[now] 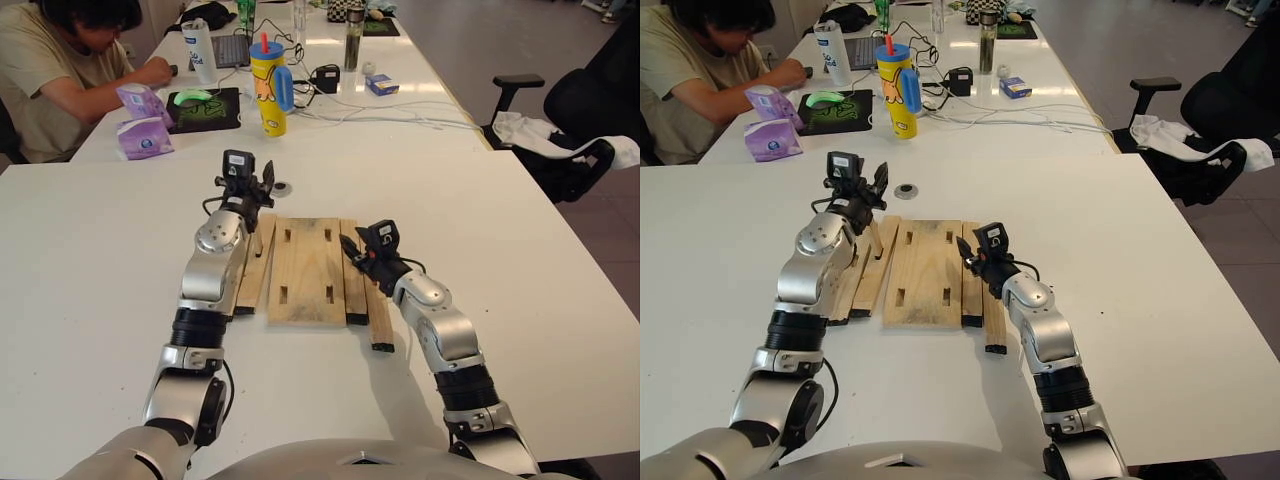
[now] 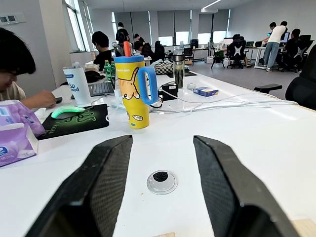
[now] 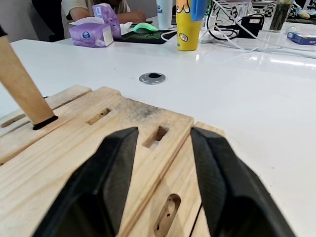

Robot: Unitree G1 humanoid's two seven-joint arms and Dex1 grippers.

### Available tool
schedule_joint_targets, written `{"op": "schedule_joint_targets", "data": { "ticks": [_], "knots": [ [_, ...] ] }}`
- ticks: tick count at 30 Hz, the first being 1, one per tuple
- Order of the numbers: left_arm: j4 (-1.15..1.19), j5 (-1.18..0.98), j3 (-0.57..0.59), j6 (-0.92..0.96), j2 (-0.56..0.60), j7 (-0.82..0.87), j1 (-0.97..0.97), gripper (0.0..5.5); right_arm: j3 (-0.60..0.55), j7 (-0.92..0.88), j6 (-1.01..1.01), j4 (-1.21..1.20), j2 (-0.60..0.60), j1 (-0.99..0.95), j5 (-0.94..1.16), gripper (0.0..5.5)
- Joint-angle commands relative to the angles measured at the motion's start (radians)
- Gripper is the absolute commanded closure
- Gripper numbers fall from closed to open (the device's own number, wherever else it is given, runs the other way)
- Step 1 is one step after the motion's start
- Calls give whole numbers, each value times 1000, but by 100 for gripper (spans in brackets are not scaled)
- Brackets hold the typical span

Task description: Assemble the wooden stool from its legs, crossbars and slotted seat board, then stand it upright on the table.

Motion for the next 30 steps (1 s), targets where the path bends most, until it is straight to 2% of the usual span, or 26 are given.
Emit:
{"op": "schedule_joint_targets", "data": {
  "ticks": [1, 4, 13, 26, 30],
  "knots": [
    [-100, -26, 43, -162, -25, 0, 38, 321, -3, -4, -7, 3, 1, 13, -4, 353],
    [-207, 8, 41, -175, -3, 14, 66, 321, -9, 0, -10, 12, -1, -3, -2, 353],
    [-438, 1, -34, -6, -37, 2, 322, 321, -9, 19, -3, -2, -11, 24, 4, 353],
    [-256, 46, -81, 139, -47, 2, 342, 321, 2, 31, 34, -31, -4, 20, 10, 353],
    [-249, 48, -59, 127, -50, 18, 350, 369, 0, 29, 32, -22, -9, 13, 0, 353]
  ]
}}
